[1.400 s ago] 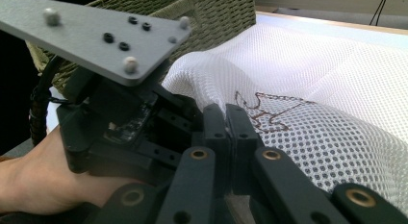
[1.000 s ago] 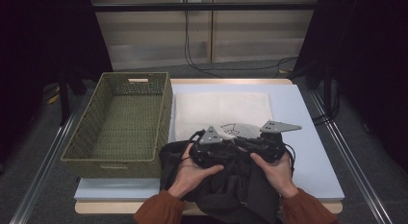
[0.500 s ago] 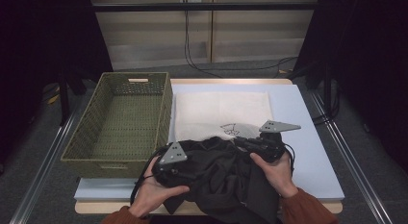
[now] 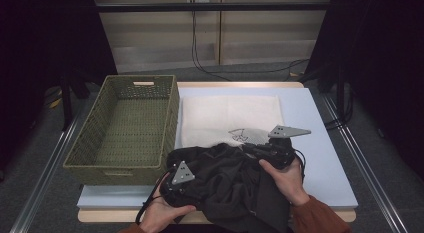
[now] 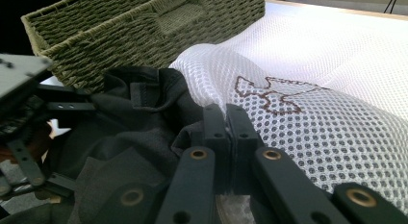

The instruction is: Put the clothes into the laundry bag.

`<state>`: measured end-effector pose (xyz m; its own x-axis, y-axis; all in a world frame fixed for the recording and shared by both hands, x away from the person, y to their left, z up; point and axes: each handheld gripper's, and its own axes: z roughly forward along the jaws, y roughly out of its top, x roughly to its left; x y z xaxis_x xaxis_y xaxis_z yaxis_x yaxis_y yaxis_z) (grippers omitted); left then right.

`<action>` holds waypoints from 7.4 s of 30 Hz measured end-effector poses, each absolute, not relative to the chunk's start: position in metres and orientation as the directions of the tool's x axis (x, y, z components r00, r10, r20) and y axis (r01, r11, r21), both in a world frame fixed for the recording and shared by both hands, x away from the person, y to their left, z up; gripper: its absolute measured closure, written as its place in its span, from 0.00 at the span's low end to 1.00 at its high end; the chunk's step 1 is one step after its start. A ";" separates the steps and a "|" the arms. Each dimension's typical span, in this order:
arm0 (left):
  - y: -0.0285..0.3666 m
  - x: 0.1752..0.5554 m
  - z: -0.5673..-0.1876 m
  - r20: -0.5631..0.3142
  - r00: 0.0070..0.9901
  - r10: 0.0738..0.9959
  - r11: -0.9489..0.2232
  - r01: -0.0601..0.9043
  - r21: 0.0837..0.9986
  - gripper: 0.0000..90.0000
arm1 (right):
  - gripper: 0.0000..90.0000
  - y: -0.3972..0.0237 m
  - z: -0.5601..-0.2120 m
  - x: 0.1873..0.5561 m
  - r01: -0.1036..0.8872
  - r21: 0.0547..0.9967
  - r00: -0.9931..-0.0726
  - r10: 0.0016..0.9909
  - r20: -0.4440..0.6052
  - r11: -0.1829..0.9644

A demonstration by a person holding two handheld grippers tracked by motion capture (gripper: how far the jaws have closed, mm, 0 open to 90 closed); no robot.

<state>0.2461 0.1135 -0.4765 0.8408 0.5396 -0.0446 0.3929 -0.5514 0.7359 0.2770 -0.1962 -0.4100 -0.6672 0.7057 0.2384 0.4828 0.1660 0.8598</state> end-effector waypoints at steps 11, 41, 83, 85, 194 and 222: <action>0.117 0.254 -0.467 -0.042 0.833 0.552 -0.553 0.404 0.728 0.87 | 0.99 -0.196 -0.411 0.278 0.489 0.855 -0.668 0.704 0.241 0.171; 0.027 0.294 -0.408 -0.124 0.902 0.413 -0.479 0.331 0.813 0.94 | 0.99 -0.192 -0.402 0.275 0.463 0.873 -0.671 0.703 0.234 0.151; 0.033 0.299 -0.409 -0.110 0.880 0.463 -0.439 0.335 0.834 0.63 | 0.99 -0.212 -0.407 0.256 0.465 0.875 -0.637 0.737 0.225 0.135; 0.047 0.296 -0.404 -0.139 0.879 0.455 -0.392 0.338 0.855 0.59 | 0.99 -0.214 -0.408 0.256 0.465 0.875 -0.633 0.741 0.224 0.133; 0.053 0.269 -0.444 -0.162 0.928 0.336 -0.525 0.327 0.786 0.91 | 0.99 -0.199 -0.395 0.258 0.456 0.880 -0.685 0.683 0.253 0.131; 0.034 0.315 -0.441 -0.149 0.849 0.507 -0.429 0.398 0.811 0.75 | 0.98 -0.204 -0.397 0.255 0.470 0.872 -0.692 0.671 0.267 0.138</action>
